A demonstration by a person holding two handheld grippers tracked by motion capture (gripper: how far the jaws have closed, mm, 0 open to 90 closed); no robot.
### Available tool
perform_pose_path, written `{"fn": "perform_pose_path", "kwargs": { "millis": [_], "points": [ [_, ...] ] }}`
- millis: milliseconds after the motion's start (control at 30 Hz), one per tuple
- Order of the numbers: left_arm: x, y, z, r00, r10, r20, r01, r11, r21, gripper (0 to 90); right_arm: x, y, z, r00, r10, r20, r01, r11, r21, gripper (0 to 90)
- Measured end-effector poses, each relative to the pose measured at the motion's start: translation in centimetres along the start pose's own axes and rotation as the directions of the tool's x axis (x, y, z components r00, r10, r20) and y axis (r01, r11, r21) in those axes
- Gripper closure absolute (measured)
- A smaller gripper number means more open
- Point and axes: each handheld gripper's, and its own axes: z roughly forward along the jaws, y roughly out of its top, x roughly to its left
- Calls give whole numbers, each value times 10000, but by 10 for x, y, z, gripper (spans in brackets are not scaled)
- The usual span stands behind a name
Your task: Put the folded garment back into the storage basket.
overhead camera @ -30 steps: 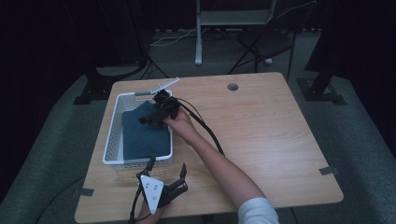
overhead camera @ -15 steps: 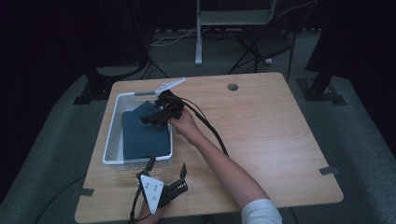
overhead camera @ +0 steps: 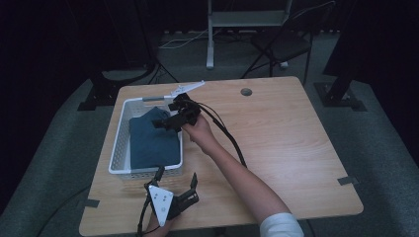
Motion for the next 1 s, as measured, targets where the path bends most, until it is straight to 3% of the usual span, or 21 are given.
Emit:
{"fn": "perform_pose_path", "kwargs": {
  "millis": [133,300,467,633,1000],
  "points": [
    [0,0,0,10000,1,0,-1,10000,-1,42,3,-1,-9,9995,-115,284,110,9998,182,5],
    [0,0,0,10000,0,0,0,10000,1,42,2,0,-24,9997,-91,216,89,9999,75,5],
    [0,0,0,10000,4,-2,-4,10000,4,42,0,-6,-39,9983,-27,590,32,10000,-88,5],
    [0,0,0,10000,25,-12,-25,10000,13,42,0,-11,-50,9961,-117,878,110,9999,78,9],
    [0,0,0,10000,8,-15,-8,10000,-5,42,-4,-23,-80,9942,303,1036,-271,9991,-331,9]
  ]
}}
